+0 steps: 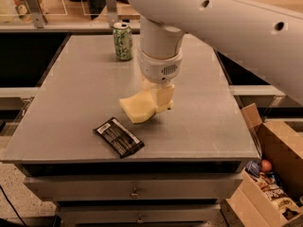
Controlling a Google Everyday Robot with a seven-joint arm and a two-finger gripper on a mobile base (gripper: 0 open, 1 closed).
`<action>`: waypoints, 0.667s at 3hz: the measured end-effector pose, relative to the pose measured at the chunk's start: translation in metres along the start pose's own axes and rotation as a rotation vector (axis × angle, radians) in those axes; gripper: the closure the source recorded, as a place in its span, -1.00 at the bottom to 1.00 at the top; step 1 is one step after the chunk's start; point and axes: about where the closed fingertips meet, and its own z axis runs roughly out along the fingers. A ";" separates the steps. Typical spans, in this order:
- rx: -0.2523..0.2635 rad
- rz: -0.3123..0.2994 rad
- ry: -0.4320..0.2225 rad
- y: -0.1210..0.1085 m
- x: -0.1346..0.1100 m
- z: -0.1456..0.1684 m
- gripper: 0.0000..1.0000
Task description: Move sponge near rxbar chocolate
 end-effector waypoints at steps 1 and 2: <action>-0.016 0.018 -0.062 -0.008 -0.007 0.019 -0.25; -0.024 0.031 -0.095 -0.011 -0.011 0.031 -0.73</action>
Offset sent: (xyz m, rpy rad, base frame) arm 0.0099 0.0209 -0.0437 0.1040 0.0956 -0.0329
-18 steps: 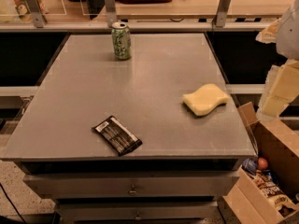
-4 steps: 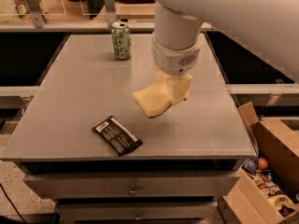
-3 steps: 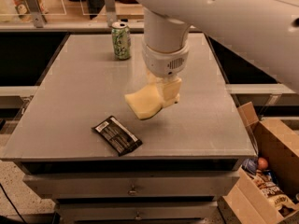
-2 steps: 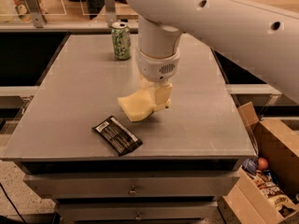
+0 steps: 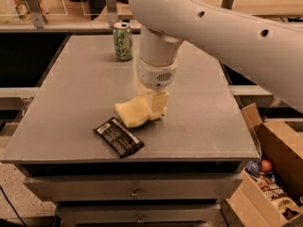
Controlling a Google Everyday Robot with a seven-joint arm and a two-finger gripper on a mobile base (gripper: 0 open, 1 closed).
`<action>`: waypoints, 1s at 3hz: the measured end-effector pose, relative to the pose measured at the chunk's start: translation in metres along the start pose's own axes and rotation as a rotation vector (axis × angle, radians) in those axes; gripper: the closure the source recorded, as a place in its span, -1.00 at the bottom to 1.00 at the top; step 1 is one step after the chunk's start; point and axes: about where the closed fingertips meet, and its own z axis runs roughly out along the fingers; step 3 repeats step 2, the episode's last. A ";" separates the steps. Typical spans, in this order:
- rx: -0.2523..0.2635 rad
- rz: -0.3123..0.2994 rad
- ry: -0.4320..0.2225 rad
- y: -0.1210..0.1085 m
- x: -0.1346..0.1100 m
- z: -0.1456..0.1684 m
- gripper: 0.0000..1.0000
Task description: Move sponge near rxbar chocolate
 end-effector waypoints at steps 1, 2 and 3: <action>0.005 0.051 -0.024 -0.003 0.003 0.004 -1.00; 0.005 0.055 -0.026 -0.003 0.002 0.005 -1.00; 0.005 0.055 -0.026 -0.003 0.002 0.005 -1.00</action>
Offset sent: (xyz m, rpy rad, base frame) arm 0.0037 -0.0003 -0.0038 0.0232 0.0105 -0.0429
